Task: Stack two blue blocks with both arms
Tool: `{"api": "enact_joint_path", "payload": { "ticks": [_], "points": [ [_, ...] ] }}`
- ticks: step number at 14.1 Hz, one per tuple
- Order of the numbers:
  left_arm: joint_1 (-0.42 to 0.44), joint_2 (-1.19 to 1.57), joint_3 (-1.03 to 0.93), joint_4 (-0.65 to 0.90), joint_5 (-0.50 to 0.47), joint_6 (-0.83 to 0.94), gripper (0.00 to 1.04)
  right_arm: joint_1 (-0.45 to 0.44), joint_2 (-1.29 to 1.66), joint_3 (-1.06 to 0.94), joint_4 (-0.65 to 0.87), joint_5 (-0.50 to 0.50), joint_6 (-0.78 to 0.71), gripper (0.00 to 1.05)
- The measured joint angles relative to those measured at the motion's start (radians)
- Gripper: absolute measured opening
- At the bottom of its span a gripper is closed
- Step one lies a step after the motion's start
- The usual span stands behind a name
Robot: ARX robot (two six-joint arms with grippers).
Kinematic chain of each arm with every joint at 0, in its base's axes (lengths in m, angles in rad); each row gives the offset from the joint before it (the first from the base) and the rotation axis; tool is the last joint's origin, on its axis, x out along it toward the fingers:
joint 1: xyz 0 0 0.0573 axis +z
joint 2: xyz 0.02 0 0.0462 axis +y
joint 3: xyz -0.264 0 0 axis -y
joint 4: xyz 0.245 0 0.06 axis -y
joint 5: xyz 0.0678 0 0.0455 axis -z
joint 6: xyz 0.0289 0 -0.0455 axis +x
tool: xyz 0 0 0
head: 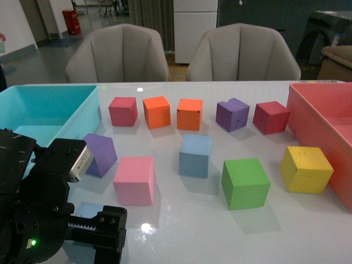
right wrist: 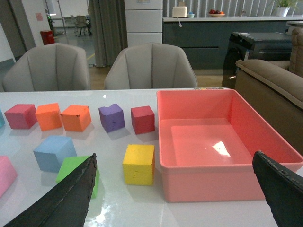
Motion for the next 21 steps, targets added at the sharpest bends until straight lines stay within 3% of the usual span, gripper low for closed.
{"api": "enact_joint_path", "payload": {
  "ticks": [2,5,7,12,21],
  "points": [
    [-0.011,0.039,0.0,0.026,-0.01,0.019,0.98,0.0,0.0,0.0,0.0,0.0,0.0,0.98],
    [-0.029,0.056,0.0,0.027,-0.01,0.042,0.65,0.0,0.0,0.0,0.0,0.0,0.0,0.98],
    [-0.053,-0.015,-0.002,-0.006,-0.023,0.054,0.5,0.0,0.0,0.0,0.0,0.0,0.0,0.98],
    [-0.115,-0.066,0.161,-0.106,-0.018,0.058,0.45,0.0,0.0,0.0,0.0,0.0,0.0,0.98],
    [-0.234,0.295,0.838,-0.431,-0.029,-0.016,0.43,0.0,0.0,0.0,0.0,0.0,0.0,0.98]
  ]
}}
